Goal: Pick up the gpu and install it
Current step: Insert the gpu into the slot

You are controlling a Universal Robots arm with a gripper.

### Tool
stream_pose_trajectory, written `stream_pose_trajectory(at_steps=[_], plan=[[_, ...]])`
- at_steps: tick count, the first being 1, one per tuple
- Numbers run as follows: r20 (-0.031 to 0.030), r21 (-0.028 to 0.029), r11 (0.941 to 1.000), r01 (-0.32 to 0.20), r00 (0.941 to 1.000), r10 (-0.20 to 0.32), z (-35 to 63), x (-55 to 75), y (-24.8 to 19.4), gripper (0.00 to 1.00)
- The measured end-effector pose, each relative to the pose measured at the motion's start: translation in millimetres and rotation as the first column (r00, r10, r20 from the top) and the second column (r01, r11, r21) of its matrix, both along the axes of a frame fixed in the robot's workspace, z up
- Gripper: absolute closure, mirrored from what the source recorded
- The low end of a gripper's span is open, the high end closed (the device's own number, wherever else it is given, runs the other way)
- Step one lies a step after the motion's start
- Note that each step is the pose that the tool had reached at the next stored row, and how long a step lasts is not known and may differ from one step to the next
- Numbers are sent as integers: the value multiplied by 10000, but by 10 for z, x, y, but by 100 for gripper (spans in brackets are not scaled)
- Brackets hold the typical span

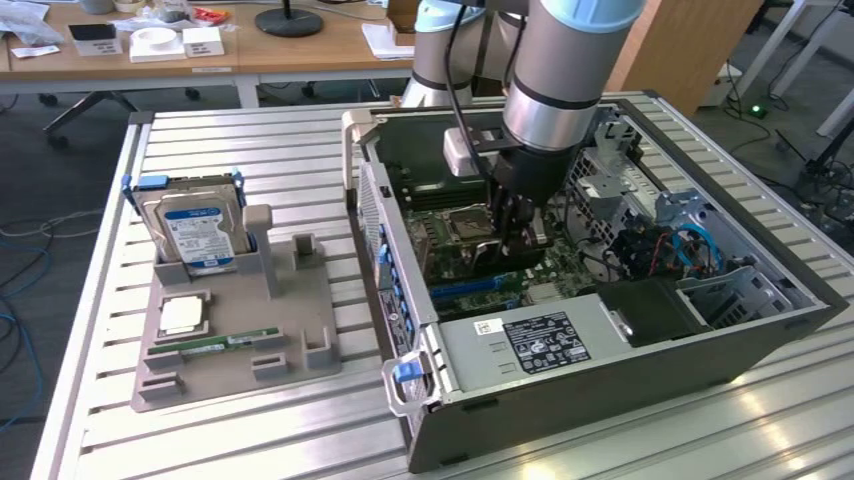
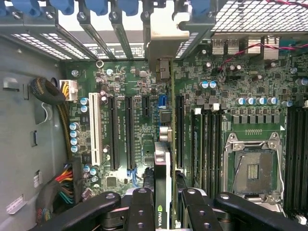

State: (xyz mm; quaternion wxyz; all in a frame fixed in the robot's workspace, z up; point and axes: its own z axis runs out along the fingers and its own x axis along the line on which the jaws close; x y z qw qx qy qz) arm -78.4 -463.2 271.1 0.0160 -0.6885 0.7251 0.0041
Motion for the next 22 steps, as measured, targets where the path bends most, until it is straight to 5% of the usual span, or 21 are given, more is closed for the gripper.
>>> stream_pose_trajectory(at_steps=[22], plan=[[90, 4, 10000, 0, 10000, 0, -19, -108, -10, 73]])
